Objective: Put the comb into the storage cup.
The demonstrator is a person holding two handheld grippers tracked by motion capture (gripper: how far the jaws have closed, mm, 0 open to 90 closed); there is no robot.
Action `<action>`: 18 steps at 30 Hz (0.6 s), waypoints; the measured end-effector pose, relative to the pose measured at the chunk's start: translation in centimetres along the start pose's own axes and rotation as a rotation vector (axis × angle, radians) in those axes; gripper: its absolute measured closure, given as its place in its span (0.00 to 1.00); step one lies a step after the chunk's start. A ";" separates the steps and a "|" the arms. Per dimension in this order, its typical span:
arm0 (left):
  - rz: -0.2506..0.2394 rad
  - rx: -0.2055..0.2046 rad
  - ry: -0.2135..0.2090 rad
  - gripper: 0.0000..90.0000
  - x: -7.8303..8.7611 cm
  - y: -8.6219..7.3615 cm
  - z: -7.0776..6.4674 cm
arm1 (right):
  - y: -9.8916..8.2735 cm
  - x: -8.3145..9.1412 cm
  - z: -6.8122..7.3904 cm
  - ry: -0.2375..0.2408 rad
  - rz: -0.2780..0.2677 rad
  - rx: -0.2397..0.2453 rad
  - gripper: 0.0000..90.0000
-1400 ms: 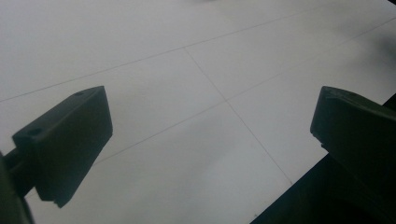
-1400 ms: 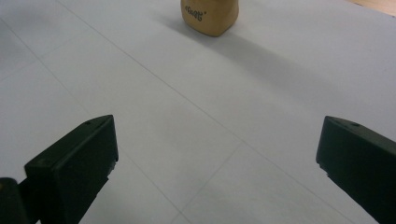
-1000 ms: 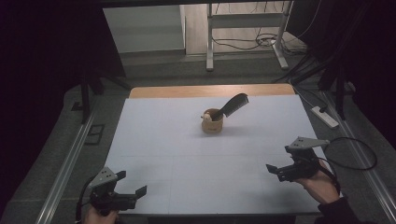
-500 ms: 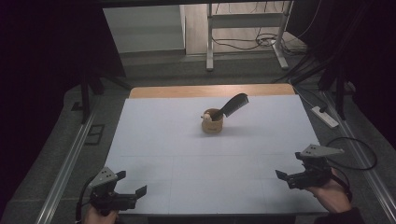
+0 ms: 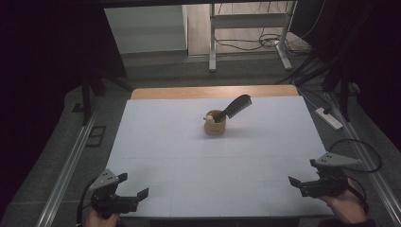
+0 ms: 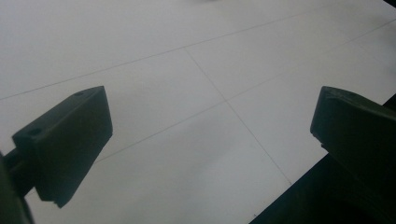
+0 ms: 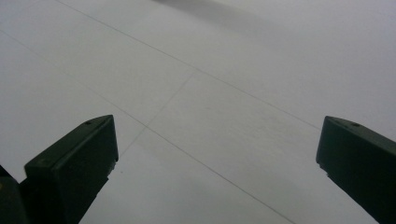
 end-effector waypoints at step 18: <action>-0.003 -0.006 -0.001 0.00 0.0 0.0 0.0 | -2.4 1.5 -0.5 -0.054 0.036 -0.035 0.00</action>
Point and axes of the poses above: each handheld gripper's, and its own axes: x roughly backward along the jaws, y roughly out of its top, z roughly to its left, the point moved 8 cm from there along -x, roughly forward along the jaws, and after that the axes turned 8 degrees about x, right-handed, at the moved point
